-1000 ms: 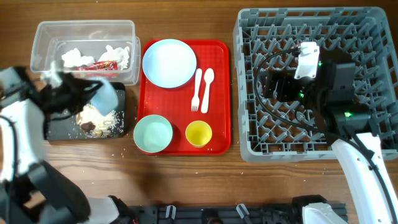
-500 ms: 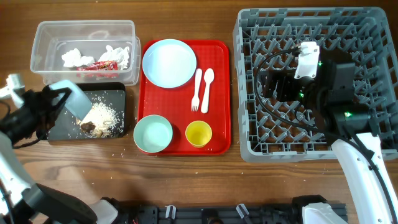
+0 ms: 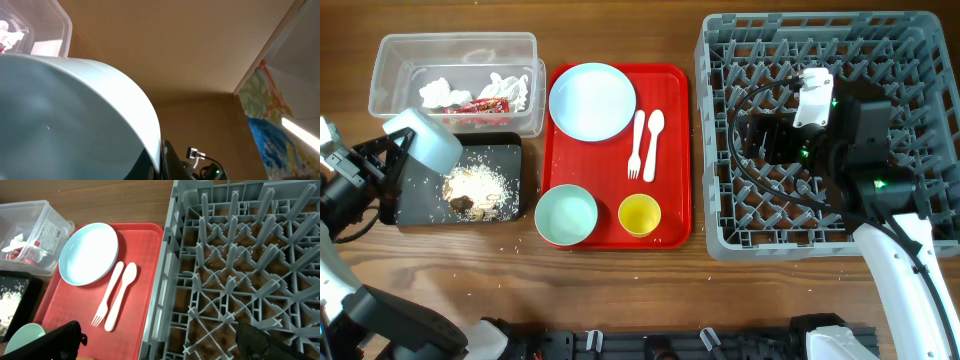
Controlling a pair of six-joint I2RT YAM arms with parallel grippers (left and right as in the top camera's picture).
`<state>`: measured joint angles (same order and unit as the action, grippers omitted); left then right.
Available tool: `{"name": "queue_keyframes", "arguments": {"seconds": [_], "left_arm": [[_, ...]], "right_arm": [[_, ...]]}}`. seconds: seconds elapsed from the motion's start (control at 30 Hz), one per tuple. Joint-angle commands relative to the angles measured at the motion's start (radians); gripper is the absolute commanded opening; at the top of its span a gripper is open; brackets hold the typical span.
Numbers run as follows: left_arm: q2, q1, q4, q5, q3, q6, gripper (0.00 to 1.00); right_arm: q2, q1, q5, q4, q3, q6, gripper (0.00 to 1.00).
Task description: Sort waste into correct bins and load items into the dishwasher rack
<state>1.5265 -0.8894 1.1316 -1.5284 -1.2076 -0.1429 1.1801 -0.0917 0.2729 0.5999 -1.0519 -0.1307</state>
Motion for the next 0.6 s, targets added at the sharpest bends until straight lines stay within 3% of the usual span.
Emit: {"name": "queue_keyframes", "arguments": {"seconds": [0.0, 0.1, 0.3, 0.47, 0.53, 0.57], "left_arm": [[0.005, 0.023, -0.01, 0.061, -0.002, 0.011, 0.04], [0.004, 0.159, -0.032, 0.27, -0.029, 0.072, 0.04], [0.004, 0.714, -0.306, 0.794, -0.08, 0.377, 0.04], [0.051, 1.137, -0.333, 1.456, -0.077, 0.396, 0.04], [0.123, 1.276, -0.349, 1.646, -0.076, 0.383, 0.04], [0.156, 1.317, -0.362, 1.674, -0.076, 0.383, 0.04]], "right_arm": [[0.008, -0.001, 0.018, -0.002, -0.019, -0.003, 1.0], [0.008, -0.001, 0.018, -0.008, -0.019, -0.003, 1.0], [0.008, -0.001, 0.018, -0.008, -0.019, -0.003, 1.0], [0.008, -0.001, 0.018, -0.008, -0.019, -0.003, 1.0], [0.008, -0.001, 0.018, -0.008, -0.019, -0.003, 1.0], [0.008, -0.001, 0.018, -0.008, -0.019, -0.003, 1.0]]}}
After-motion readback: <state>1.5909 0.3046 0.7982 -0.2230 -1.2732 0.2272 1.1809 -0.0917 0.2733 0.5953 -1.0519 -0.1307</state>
